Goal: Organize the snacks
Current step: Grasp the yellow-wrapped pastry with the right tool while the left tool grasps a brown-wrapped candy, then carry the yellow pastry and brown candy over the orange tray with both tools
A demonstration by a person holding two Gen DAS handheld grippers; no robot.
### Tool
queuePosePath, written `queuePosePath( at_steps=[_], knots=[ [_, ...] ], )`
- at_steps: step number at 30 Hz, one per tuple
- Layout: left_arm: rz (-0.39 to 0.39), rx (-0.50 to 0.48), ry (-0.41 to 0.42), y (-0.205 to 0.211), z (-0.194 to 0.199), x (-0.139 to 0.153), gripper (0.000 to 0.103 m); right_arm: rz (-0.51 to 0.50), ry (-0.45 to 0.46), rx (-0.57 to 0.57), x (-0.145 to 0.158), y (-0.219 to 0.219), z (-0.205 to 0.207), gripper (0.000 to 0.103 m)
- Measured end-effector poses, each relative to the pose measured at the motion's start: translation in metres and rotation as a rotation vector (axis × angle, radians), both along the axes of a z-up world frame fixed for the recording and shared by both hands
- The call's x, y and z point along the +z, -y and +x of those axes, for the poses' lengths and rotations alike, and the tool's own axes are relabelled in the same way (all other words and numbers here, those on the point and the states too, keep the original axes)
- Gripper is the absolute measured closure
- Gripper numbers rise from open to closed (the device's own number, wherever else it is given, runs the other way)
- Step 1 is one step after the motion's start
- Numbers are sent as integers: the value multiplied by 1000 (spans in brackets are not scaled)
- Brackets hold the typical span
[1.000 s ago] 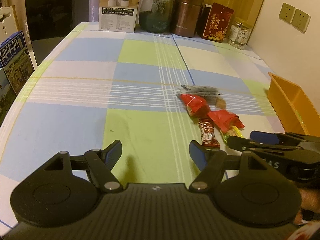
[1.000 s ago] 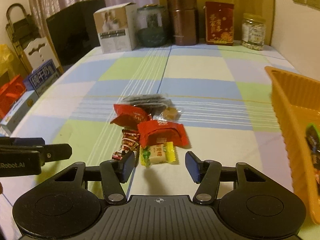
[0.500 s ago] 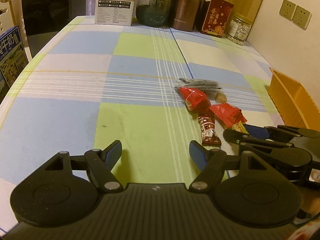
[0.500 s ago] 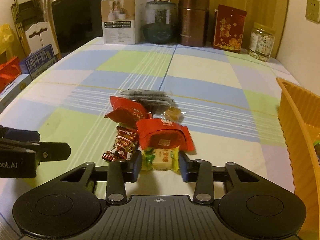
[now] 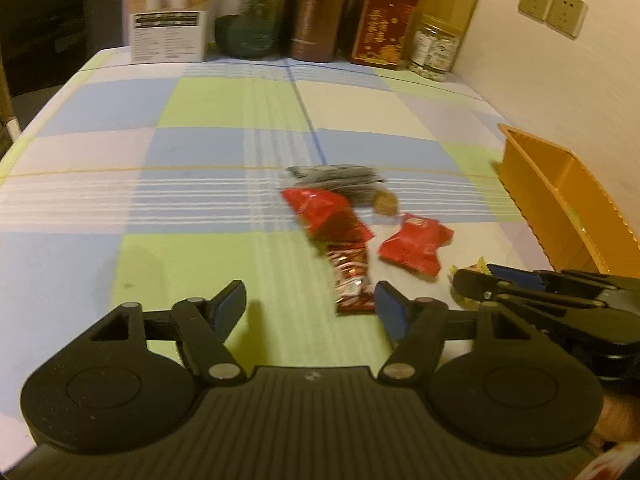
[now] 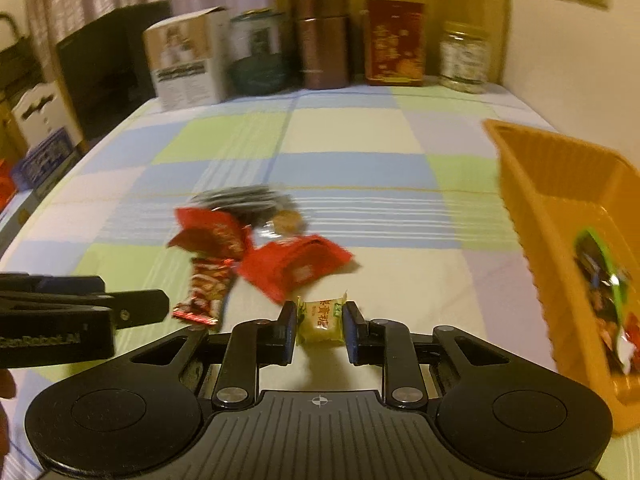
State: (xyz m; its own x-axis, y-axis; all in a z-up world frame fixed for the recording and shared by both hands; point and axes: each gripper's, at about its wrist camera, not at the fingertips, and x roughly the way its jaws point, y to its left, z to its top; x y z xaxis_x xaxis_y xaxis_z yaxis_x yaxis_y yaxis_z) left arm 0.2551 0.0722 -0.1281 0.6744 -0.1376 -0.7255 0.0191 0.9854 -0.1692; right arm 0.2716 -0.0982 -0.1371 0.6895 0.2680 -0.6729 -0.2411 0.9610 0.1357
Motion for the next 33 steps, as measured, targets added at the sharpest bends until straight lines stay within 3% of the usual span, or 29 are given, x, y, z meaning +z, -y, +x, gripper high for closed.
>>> queuePosePath(
  at_steps=[10,12,13,23,33],
  knots=[
    [49,-69,-9,31,24,-16,68,32,0,-69,6,21,-6,78],
    [62,-73,-9,33,25,-16,82,34,1,-71,7,21,-6,78],
    [65,-73,-9,33,24,-16,84,35,2,-71,6,21,-6,78],
    [44,-36,-14,26,-7,-4,86,51,20,-45,14,18,-18,78],
    [14,-22,18,35,-51,34,86,87,49,-55,46,29,-60,78]
  ],
)
